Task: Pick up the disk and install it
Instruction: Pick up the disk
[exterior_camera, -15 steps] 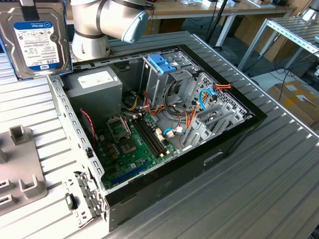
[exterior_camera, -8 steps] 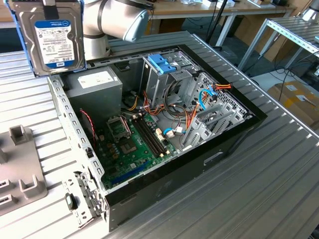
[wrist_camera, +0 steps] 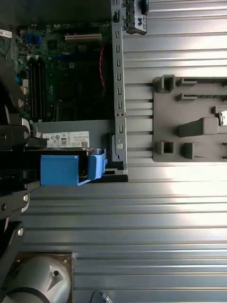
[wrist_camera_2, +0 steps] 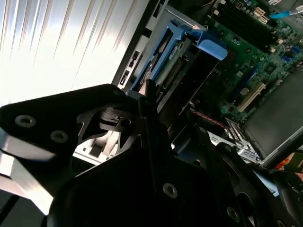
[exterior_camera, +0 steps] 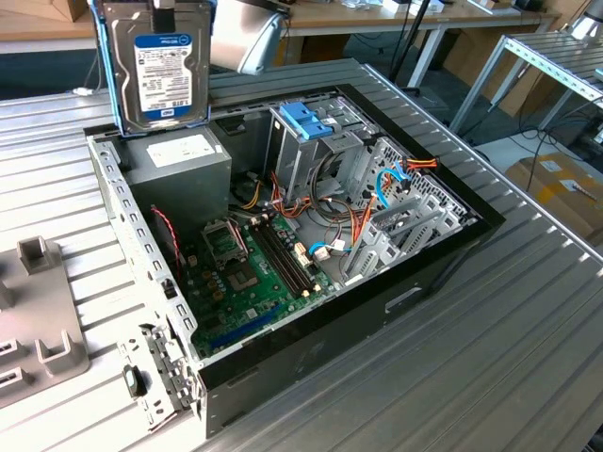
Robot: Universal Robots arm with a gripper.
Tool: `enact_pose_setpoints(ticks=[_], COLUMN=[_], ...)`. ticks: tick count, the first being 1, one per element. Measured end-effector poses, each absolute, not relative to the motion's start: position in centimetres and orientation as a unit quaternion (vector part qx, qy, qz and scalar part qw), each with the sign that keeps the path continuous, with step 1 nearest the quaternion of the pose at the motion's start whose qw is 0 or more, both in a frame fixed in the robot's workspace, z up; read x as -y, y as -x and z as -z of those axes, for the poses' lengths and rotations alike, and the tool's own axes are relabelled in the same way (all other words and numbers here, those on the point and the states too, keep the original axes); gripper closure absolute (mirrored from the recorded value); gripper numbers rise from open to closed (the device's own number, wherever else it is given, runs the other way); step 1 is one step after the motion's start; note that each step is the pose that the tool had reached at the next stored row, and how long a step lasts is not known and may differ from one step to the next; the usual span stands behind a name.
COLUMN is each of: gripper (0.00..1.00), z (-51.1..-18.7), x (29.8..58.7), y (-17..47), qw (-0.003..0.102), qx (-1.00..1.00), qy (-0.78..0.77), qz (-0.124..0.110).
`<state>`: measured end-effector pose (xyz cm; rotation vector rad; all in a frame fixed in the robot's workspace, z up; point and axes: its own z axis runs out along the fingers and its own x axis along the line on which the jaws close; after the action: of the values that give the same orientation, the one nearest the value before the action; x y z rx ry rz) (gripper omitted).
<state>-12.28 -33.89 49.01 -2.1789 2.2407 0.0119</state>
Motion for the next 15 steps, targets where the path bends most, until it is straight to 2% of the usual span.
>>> enact_pose_setpoints(ticks=[15], gripper=[0.65], z=[-49.0], x=[33.9], y=[6.8], qw=[0.008], qx=[-0.717], qy=[0.697], qz=[-0.004])
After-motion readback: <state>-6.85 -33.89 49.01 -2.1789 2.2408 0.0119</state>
